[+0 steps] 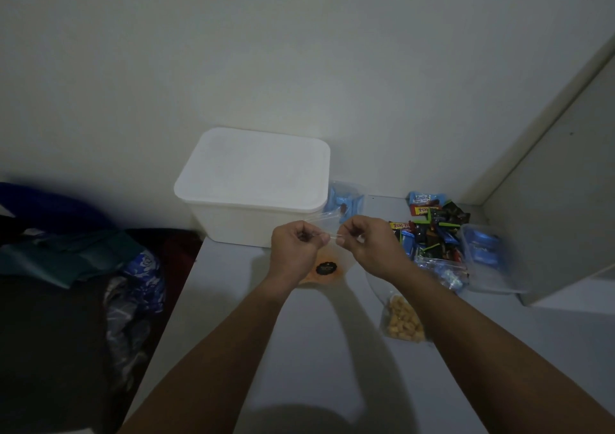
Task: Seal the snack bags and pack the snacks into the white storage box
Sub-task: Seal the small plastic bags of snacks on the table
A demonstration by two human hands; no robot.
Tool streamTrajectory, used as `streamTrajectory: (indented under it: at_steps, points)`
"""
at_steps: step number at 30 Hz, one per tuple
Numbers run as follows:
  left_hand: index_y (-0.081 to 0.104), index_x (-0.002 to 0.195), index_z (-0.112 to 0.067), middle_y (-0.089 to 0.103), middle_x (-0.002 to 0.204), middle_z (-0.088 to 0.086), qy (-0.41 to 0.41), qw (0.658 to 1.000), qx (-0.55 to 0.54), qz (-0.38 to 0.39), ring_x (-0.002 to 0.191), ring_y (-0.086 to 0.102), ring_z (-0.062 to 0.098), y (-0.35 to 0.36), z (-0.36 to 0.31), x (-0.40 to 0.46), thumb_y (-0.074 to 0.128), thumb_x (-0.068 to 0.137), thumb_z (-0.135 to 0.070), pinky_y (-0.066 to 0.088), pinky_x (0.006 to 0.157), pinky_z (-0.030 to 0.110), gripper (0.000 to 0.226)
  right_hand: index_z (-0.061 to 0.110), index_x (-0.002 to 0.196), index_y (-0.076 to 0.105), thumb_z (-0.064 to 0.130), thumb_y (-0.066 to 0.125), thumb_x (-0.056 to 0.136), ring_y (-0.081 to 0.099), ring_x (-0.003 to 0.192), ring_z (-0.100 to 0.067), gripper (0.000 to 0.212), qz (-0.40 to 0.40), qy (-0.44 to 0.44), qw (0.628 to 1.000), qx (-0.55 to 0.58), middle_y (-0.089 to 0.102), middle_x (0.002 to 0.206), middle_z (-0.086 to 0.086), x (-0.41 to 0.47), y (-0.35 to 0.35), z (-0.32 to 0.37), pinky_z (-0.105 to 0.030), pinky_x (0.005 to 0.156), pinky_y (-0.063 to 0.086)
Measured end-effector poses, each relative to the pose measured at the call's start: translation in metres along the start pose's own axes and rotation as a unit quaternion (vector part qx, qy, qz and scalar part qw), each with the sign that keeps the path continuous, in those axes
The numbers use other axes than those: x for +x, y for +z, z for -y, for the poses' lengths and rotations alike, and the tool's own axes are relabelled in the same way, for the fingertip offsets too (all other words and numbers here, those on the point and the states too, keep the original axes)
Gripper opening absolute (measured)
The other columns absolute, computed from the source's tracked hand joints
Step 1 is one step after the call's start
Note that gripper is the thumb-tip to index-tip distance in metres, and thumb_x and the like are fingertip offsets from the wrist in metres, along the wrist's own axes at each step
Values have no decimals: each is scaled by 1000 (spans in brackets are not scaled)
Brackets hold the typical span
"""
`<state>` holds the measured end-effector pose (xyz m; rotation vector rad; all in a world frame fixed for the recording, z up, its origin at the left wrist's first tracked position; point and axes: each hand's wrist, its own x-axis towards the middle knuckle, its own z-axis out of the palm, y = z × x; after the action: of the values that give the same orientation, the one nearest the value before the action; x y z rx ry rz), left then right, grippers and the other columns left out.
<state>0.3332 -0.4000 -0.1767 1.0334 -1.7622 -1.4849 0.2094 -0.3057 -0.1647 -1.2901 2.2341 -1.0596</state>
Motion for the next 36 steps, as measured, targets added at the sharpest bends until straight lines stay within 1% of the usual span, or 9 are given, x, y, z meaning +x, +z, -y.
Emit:
streamTrajectory:
  at_steps: [4, 9, 12, 16, 19, 24, 29, 33, 36]
  points:
    - [69, 78, -1, 68, 76, 5, 1, 1000, -18, 22, 72, 63, 12, -1, -2, 0, 74, 76, -3, 52, 73, 22, 5, 23, 73, 60, 10, 67, 83, 55, 70, -15, 18, -22, 6, 1000, -12, 60, 71, 5, 1, 3, -1, -29, 66, 44]
    - [71, 79, -9, 70, 80, 2, 19, 998, -6, 60, 82, 64, 14, -3, -3, 0, 74, 75, -3, 55, 80, 33, 7, 21, 74, 62, 11, 68, 83, 57, 72, -13, 15, -22, 10, 1000, -3, 62, 72, 6, 0, 2, 1, -24, 65, 43]
    - [72, 76, -9, 69, 76, 1, 24, 999, 0, 40, 77, 62, 10, -4, -8, 0, 73, 75, 0, 52, 75, 23, 9, 18, 76, 65, 12, 71, 81, 56, 71, -6, 10, -34, 13, 999, 39, 62, 72, 9, 0, 0, 4, -14, 66, 41]
    - [70, 73, -11, 66, 72, -2, 20, 999, 14, 26, 67, 58, -1, 0, -11, -1, 70, 77, 0, 49, 70, 18, 12, 18, 76, 65, 12, 70, 82, 58, 72, -12, 10, -33, 6, 999, 31, 63, 72, 6, 0, 2, 4, -22, 67, 44]
    - [69, 77, -8, 66, 75, 0, 20, 999, 24, 37, 70, 58, 3, 2, -11, -1, 67, 80, 0, 49, 71, 19, 8, 19, 74, 63, 11, 67, 83, 60, 73, -21, 13, -40, 10, 999, 3, 65, 73, -2, 0, 4, 3, -32, 69, 47]
    - [69, 79, -6, 68, 79, 6, 30, 997, 33, 67, 76, 63, 13, 1, -11, 0, 69, 79, -4, 54, 75, 31, 2, 16, 77, 66, 13, 70, 82, 56, 71, -10, 7, -52, -2, 999, 6, 64, 74, 4, -2, 0, 5, -22, 66, 43]
    - [68, 75, -11, 67, 77, 0, 26, 998, 52, 22, 76, 60, 8, 1, -8, 1, 67, 79, -2, 48, 74, 23, 9, 19, 77, 65, 15, 70, 82, 55, 72, -10, 8, -30, 4, 1000, -6, 63, 75, 5, -1, -6, 1, -22, 65, 40]
    - [69, 77, -9, 68, 78, 2, 18, 998, 31, 50, 73, 60, 6, -1, -10, 0, 72, 77, -5, 49, 70, 16, 4, 13, 79, 68, 14, 68, 84, 54, 71, -12, 5, -44, 20, 998, -34, 63, 74, 2, -1, -8, 0, -24, 65, 41]
    - [72, 76, -7, 70, 77, 6, 20, 998, 37, 44, 70, 61, 7, -1, -13, 1, 77, 74, -9, 48, 65, 11, 6, 15, 80, 70, 16, 71, 82, 53, 69, -8, 3, -33, 14, 999, -12, 64, 74, 4, -1, -9, 3, -18, 60, 39]
